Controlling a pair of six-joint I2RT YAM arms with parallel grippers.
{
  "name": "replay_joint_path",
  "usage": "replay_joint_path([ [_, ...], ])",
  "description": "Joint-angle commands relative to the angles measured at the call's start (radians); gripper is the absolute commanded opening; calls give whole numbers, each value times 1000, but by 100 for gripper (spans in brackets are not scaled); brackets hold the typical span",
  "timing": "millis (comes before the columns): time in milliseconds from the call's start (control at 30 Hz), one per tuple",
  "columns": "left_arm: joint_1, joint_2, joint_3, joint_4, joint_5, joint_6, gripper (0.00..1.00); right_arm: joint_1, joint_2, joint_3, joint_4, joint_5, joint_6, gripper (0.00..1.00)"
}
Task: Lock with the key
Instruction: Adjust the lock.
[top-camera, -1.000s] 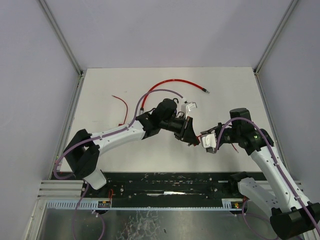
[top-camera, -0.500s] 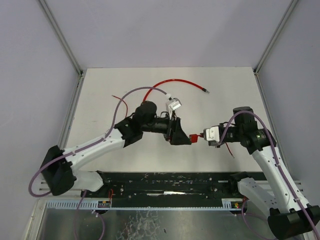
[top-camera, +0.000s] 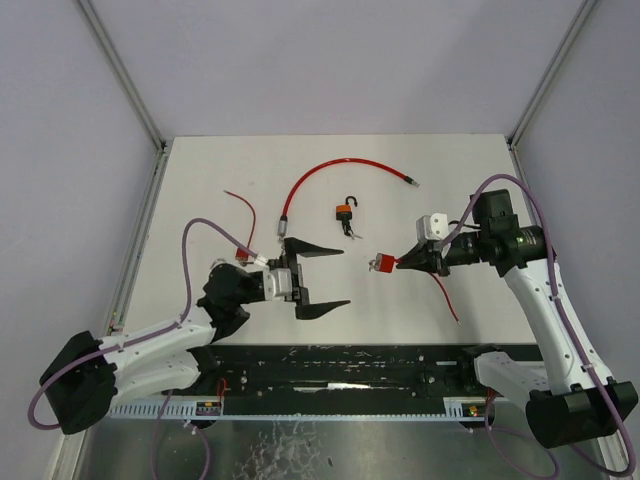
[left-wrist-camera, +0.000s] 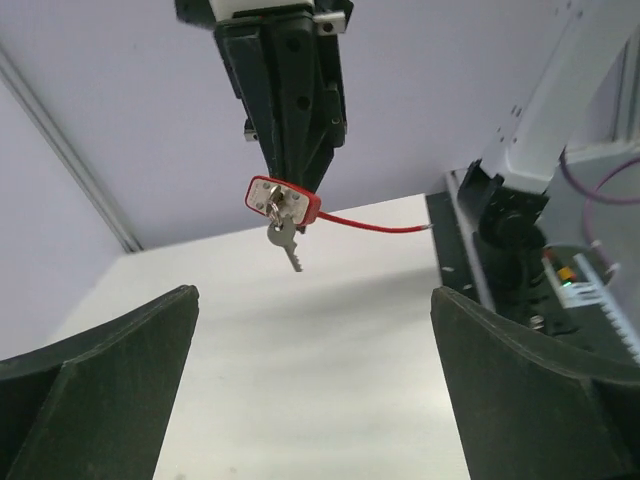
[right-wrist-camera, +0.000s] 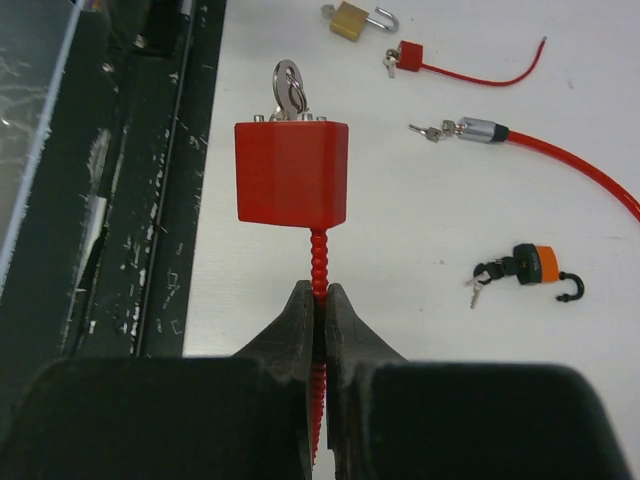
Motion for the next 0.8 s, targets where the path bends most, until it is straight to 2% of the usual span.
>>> replay_joint_path([
  [0,23,96,90,189,150,319,97,-13,33,100,-167,-143,-7,0],
  [167,110,251,180,271,257,332,92,-14,86,179,-313,-205,-135,0],
  [300,158,394,268,399,369,219,85,-13,137,218,-468,-240,-299,0],
  [367,161,461,312,470,443,147,81,-14,141,210,-494,-249,-332,0],
  [467,160,577,373,654,484,-26,73,-13,126,168,-456,-266,-304,0],
  [533,154,622,430,673,534,-102,62,-14,109,137,-413,-275,-264,0],
  [567,146,635,443,680,532,-119,60,-14,98,128,-391,-279,-241,0],
  [767,83,640,426,680,535,-55,60,-14,47,66,-251,-323,-105,0],
])
